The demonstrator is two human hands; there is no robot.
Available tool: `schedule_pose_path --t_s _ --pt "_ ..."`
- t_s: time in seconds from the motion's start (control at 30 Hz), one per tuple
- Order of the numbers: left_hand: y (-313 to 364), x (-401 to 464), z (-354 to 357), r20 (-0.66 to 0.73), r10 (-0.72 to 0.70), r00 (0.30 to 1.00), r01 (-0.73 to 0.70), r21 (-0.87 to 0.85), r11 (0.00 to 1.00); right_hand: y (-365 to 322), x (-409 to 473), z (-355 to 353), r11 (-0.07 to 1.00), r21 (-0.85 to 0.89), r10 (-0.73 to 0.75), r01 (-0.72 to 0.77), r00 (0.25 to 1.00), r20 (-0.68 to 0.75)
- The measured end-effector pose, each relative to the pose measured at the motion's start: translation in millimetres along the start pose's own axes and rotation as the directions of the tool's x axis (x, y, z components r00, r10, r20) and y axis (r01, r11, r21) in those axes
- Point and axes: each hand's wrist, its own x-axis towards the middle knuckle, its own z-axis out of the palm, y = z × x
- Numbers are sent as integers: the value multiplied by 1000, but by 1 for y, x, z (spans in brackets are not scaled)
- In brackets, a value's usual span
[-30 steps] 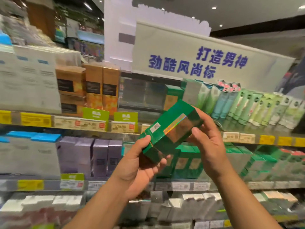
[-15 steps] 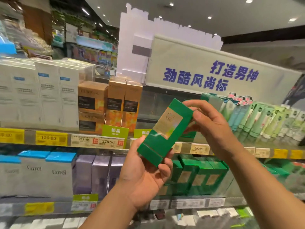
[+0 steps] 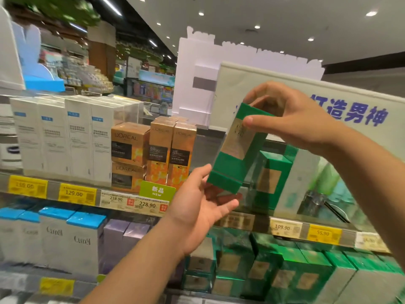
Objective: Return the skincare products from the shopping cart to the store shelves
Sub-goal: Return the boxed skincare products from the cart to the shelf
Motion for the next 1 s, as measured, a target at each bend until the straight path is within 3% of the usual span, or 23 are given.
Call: schedule_pose_path --t_s 0.2,0.37,0.7,1.0 --pt "0 6 -4 -70 240 968 -208 310 928 25 22 -1 991 -130 15 -10 999 36" --pt "1 13 -2 17 353 935 -306 542 783 41 34 -2 937 -349 65 -15 989 132" --pt "-14 26 13 109 250 962 -246 741 625 48 27 11 821 -571 187 2 944 272" --pt "-29 33 14 164 204 965 -242 853 462 58 22 17 759 -650 306 -45 905 295"
